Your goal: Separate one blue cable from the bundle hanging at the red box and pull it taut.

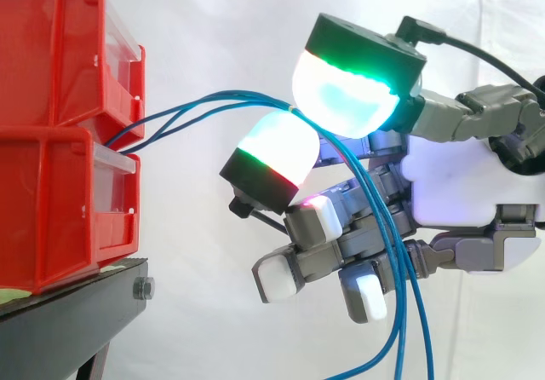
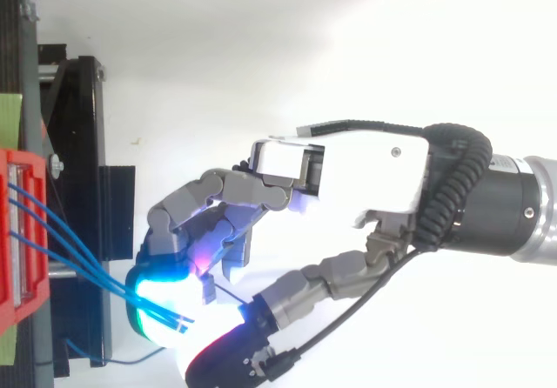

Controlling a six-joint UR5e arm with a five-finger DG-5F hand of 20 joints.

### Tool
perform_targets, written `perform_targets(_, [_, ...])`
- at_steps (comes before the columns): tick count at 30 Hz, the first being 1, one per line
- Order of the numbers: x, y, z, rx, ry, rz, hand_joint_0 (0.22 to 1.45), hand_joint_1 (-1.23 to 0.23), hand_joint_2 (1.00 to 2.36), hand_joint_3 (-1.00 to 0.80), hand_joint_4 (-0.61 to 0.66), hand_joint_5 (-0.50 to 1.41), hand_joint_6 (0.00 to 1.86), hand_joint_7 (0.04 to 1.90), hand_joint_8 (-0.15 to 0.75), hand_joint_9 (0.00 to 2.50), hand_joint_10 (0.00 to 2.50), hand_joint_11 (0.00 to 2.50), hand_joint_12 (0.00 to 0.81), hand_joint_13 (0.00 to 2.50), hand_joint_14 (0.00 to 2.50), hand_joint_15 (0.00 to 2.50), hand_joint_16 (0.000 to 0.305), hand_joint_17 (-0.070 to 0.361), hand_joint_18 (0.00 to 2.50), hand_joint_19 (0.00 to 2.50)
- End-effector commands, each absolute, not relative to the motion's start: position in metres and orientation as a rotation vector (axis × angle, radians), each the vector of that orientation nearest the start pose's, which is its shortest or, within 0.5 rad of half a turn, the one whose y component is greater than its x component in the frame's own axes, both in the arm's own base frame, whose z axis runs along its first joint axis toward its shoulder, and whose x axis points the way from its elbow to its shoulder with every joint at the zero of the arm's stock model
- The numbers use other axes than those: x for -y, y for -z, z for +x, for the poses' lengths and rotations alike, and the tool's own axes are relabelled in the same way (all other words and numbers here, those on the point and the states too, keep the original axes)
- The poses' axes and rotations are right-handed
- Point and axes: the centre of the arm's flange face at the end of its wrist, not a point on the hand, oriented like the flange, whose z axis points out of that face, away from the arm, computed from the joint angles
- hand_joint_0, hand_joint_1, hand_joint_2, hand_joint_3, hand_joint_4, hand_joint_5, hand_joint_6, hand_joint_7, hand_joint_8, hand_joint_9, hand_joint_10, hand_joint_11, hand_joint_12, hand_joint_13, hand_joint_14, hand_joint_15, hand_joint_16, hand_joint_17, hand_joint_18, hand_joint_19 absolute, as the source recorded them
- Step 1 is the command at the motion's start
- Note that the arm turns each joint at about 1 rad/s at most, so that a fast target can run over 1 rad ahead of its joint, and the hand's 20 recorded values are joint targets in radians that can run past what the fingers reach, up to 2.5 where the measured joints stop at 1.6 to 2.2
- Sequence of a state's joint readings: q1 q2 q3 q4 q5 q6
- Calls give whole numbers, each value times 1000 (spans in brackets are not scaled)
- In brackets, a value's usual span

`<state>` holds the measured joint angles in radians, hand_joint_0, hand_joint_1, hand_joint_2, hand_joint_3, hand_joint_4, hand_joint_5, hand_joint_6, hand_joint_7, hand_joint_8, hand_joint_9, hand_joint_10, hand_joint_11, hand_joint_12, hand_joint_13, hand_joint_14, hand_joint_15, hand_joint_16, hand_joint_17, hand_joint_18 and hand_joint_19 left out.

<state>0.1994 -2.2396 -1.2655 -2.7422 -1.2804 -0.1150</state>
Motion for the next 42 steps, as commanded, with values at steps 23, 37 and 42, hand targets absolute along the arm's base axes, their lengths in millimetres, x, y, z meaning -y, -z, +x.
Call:
perform_targets(23, [15,-259,746,-1177,-1070,1158,575,-546,1023,0,111,-132,799,1170,333,823,21,864,451,771,20,749,56,125,1048,875])
perform_targets(37, [13,-259,746,-1176,-1071,1158,546,-673,1012,-357,162,-179,844,1131,342,834,24,945,435,770,22,758,52,118,1029,874])
perform_targets(42, [13,-259,746,-1176,-1070,1155,536,-607,1003,-465,166,-176,841,1116,345,852,23,934,441,785,22,748,53,120,1041,868])
